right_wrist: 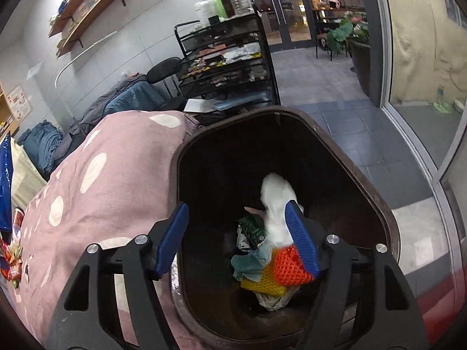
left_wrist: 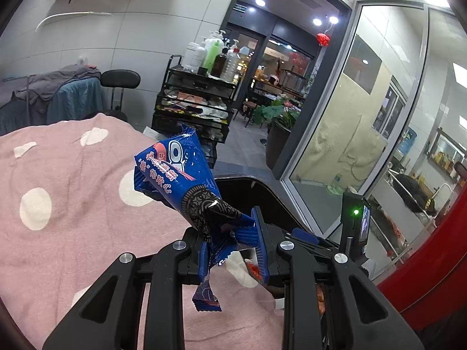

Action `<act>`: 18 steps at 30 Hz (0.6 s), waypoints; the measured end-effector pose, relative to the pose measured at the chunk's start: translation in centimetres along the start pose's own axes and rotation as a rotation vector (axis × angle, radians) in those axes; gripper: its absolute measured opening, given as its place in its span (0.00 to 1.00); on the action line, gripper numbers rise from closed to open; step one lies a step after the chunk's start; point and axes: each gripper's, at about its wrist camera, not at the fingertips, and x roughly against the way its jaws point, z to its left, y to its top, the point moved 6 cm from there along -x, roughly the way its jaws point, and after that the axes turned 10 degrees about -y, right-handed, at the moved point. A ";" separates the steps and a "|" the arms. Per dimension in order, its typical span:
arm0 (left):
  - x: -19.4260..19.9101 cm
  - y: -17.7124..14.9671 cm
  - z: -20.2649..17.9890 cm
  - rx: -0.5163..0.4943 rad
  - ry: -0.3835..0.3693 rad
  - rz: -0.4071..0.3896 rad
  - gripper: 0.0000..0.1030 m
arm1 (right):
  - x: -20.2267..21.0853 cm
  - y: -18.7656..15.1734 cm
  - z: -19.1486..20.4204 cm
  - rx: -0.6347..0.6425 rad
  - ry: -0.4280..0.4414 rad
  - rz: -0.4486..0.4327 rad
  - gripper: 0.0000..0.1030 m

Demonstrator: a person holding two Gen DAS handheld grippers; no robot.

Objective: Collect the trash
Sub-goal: 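Open the right gripper to drop the tissue while the left gripper drops the wrapper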

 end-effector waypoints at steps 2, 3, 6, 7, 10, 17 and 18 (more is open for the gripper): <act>-0.7 -0.1 -0.5 -0.005 -0.013 0.013 0.25 | 0.2 -0.2 -0.5 -0.008 0.006 -0.003 0.70; -1.1 -0.1 -0.7 -0.013 -0.018 0.020 0.25 | 0.4 -0.1 -0.9 -0.014 0.006 -0.012 0.71; -2.1 -0.2 -1.4 -0.020 -0.041 0.038 0.25 | 0.5 -0.2 -1.4 -0.024 0.006 -0.023 0.74; -2.3 -0.2 -1.5 -0.023 -0.046 0.044 0.25 | 0.7 -0.2 -1.7 -0.028 0.004 -0.029 0.74; -3.3 -0.3 -2.2 -0.041 -0.055 0.063 0.25 | 1.2 -0.3 -2.1 -0.034 0.005 -0.035 0.76; -5.9 -0.3 -3.1 -0.049 -0.096 0.118 0.25 | 2.6 -0.2 -3.0 -0.055 -0.002 -0.059 0.78; -6.3 -0.4 -3.3 -0.054 -0.099 0.127 0.25 | 2.8 -0.2 -3.2 -0.058 -0.004 -0.064 0.79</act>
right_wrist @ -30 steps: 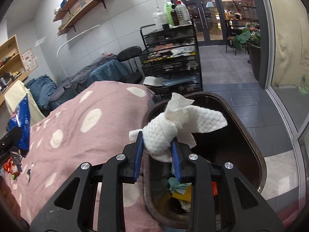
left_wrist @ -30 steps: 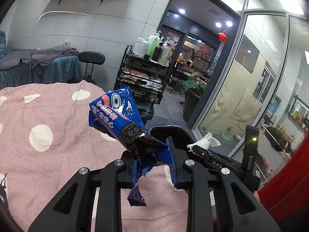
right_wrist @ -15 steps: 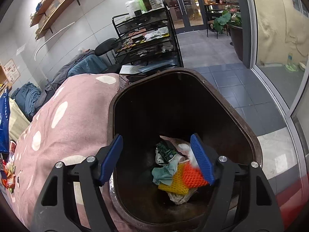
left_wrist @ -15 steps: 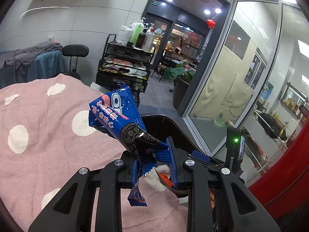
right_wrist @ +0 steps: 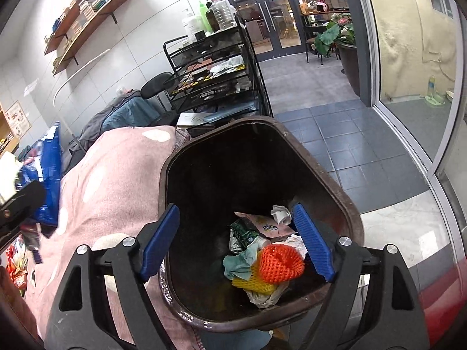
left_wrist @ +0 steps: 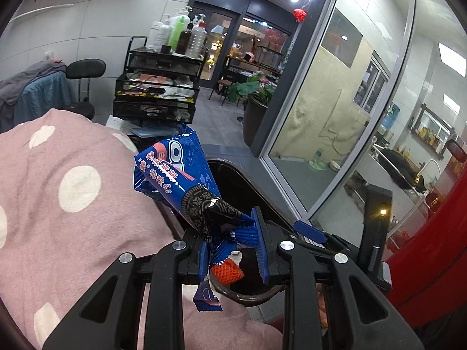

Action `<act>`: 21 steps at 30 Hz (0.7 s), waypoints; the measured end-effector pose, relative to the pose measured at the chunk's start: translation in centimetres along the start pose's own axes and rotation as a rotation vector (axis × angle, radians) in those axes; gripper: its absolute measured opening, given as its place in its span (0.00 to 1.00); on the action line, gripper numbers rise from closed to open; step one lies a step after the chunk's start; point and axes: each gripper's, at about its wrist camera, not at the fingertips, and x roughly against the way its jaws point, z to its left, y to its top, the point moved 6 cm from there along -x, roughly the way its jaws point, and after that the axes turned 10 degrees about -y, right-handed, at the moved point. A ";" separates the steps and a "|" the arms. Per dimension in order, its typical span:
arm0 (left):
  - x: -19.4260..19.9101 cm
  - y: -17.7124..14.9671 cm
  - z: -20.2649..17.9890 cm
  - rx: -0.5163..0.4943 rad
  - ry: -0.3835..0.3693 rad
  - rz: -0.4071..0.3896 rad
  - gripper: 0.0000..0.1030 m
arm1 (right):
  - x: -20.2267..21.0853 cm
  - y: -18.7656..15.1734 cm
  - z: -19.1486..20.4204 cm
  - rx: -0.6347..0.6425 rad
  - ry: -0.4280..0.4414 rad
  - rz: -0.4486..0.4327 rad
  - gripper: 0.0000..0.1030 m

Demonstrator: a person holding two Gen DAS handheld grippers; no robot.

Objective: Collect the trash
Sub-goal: 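Open the right gripper to drop the tissue while the left gripper drops the wrapper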

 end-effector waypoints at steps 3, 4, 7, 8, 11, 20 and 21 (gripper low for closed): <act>-1.2 0.2 -0.3 -0.008 -0.010 0.026 0.25 | 0.5 0.1 -0.6 -0.010 -0.002 -0.010 0.79; -1.6 0.3 -0.4 -0.010 -0.013 0.035 0.25 | 0.7 0.2 -0.8 -0.015 -0.004 -0.014 0.79; -3.0 0.5 -0.4 -0.010 -0.022 0.065 0.25 | 1.2 0.3 -1.3 -0.025 -0.013 -0.025 0.79; -3.4 0.6 -0.4 -0.010 -0.026 0.073 0.25 | 1.3 0.4 -1.5 -0.029 -0.017 -0.027 0.80; -4.6 0.5 -0.5 -0.016 -0.025 0.101 0.26 | 1.5 0.5 -2.2 -0.041 -0.026 -0.028 0.81; -6.8 -0.2 -0.1 -0.015 -0.011 0.141 0.69 | 1.9 0.6 -4.9 -0.089 -0.093 -0.030 0.87; -6.7 -0.3 -0.1 -0.015 -0.011 0.142 0.72 | 1.9 0.6 -5.3 -0.096 -0.100 -0.028 0.87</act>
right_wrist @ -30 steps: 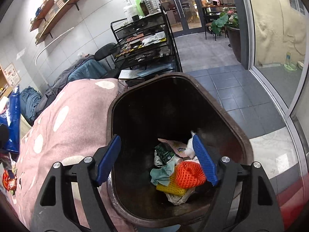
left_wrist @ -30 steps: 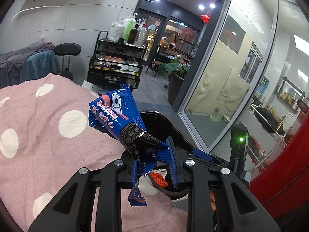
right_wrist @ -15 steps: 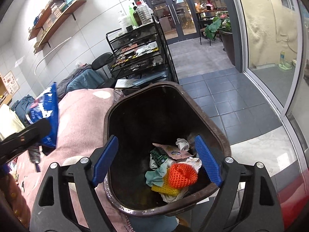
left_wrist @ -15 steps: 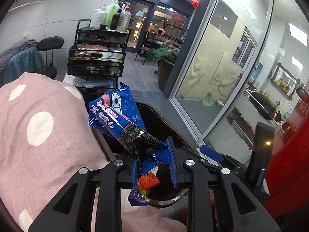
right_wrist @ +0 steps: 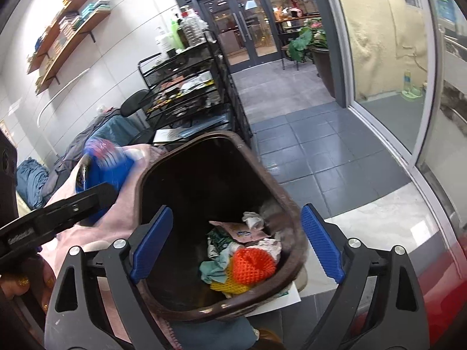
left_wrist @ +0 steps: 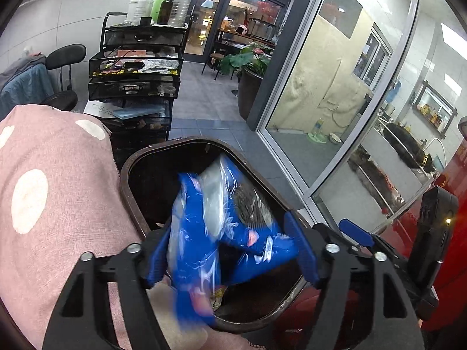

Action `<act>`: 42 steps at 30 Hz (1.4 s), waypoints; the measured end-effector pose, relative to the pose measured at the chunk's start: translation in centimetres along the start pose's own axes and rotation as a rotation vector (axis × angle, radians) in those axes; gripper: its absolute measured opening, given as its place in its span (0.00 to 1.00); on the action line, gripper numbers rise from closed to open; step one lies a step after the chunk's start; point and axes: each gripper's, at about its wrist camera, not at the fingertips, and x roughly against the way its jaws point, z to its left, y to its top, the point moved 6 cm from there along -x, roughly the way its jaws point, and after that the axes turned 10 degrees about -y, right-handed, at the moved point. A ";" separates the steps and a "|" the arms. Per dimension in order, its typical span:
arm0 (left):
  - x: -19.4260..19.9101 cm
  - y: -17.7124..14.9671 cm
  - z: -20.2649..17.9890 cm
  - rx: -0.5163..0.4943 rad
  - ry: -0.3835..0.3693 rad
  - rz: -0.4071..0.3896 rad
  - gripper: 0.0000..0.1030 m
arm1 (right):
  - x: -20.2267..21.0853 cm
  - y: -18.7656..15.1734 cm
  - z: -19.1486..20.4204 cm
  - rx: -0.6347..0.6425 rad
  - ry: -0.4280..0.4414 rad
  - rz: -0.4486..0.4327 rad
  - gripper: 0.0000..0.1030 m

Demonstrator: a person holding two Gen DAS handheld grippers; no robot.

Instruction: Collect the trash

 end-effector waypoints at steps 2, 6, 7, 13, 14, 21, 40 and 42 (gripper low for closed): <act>0.0 -0.1 0.0 -0.003 0.002 -0.001 0.78 | -0.2 0.1 -0.7 -0.019 -0.015 0.009 0.87; 0.7 -0.1 -0.3 -0.024 0.019 -0.020 0.84 | -0.3 0.1 -1.3 -0.031 -0.023 0.011 0.87; 0.9 -0.2 -0.3 -0.031 0.026 -0.025 0.86 | -0.2 0.2 -1.2 -0.028 -0.022 0.009 0.88; 3.3 -0.1 -0.8 -0.064 0.072 -0.076 0.93 | 0.4 0.3 -0.7 -0.020 0.002 -0.010 0.88; 3.8 -0.1 -0.6 -0.065 0.081 -0.089 0.94 | 0.5 0.3 -0.6 -0.019 0.006 -0.014 0.89; 8.6 -0.8 0.0 -0.082 0.202 -0.188 0.95 | 2.2 0.3 2.1 0.036 0.060 -0.067 0.91; 21.8 -6.8 5.5 0.073 0.607 -0.376 0.95 | 9.4 -3.4 14.7 0.322 0.263 -0.201 0.95; 23.1 -7.5 5.9 0.087 0.639 -0.393 0.95 | 10.0 -4.0 15.9 0.351 0.279 -0.208 0.95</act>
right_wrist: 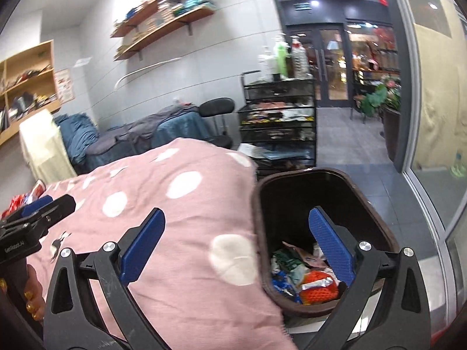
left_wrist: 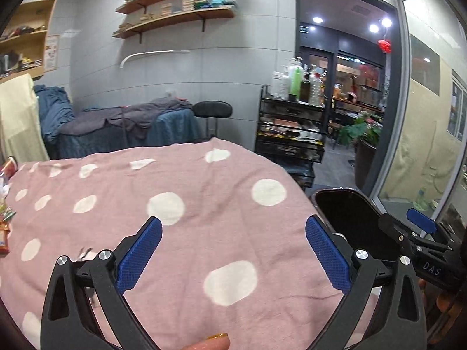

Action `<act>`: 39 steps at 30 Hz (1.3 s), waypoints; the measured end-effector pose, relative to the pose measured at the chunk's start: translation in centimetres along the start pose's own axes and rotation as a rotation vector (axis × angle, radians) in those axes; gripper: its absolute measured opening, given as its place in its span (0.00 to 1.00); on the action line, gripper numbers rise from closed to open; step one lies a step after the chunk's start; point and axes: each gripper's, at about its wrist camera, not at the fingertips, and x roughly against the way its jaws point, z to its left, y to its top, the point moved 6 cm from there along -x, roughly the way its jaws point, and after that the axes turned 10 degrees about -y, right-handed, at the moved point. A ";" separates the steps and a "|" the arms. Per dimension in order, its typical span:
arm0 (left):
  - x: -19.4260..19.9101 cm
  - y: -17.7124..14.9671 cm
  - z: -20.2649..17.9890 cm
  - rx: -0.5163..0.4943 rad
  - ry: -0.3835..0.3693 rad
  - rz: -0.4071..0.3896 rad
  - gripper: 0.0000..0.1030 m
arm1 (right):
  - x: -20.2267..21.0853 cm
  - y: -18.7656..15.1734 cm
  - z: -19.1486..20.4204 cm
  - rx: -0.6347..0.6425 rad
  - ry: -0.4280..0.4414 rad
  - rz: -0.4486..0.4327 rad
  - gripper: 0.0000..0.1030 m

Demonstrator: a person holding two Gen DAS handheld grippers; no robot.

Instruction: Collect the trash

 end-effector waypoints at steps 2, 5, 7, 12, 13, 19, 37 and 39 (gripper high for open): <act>0.6 -0.3 1.0 0.009 0.029 -0.009 0.95 | 0.4 -0.2 1.4 0.027 0.018 -0.006 0.95; 1.8 -0.6 2.2 0.019 0.062 -0.029 0.95 | 1.0 -0.4 3.2 0.052 0.049 -0.013 0.95; 2.4 -0.8 2.6 0.018 0.079 -0.036 0.95 | 1.4 -0.6 4.4 0.076 0.066 -0.019 0.95; 3.7 -1.8 3.8 0.033 0.115 -0.041 0.95 | 2.5 -1.2 7.0 0.124 0.091 -0.042 0.95; 3.9 -1.9 4.0 0.039 0.124 -0.045 0.95 | 2.6 -1.2 7.3 0.128 0.094 -0.045 0.95; 5.1 -2.3 4.7 0.052 0.167 -0.071 0.95 | 3.5 -1.3 8.8 0.150 0.112 -0.059 0.95; 5.8 -2.0 4.8 0.031 0.173 -0.101 0.95 | 3.7 -1.3 9.3 0.153 0.117 -0.059 0.95; 5.8 -2.0 4.8 0.028 0.176 -0.100 0.95 | 3.7 -1.2 9.3 0.151 0.119 -0.057 0.95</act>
